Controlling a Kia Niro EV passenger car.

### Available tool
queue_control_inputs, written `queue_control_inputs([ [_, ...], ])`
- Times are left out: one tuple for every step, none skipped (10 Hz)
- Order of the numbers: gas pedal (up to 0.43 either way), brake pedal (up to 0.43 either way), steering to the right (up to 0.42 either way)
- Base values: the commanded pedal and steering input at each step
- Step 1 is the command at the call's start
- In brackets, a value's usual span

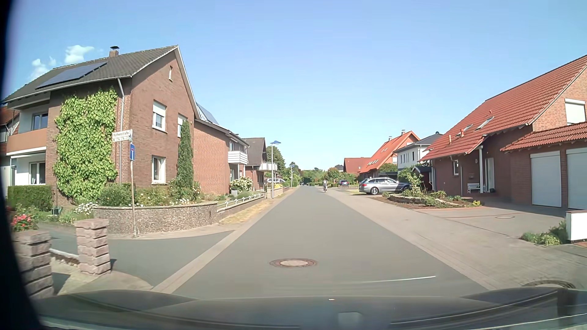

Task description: Follow the waypoints while adhering to traffic rules and regulations

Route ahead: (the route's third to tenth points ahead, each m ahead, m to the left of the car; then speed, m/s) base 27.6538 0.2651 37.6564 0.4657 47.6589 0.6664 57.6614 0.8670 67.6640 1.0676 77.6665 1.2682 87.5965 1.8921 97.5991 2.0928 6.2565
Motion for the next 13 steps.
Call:
queue_control_inputs([
  [0.150,0.006,0.045],
  [0.150,0.006,0.044],
  [0.150,0.006,0.042],
  [0.150,0.006,0.034],
  [0.150,0.006,0.024],
  [0.150,0.006,0.017],
  [0.150,0.006,0.013],
  [0.150,0.006,0.009],
  [0.150,0.006,0.004],
  [0.150,0.006,0.002],
  [0.150,0.006,0.001],
  [0.150,0.006,-0.001],
  [0.150,0.006,-0.003],
])
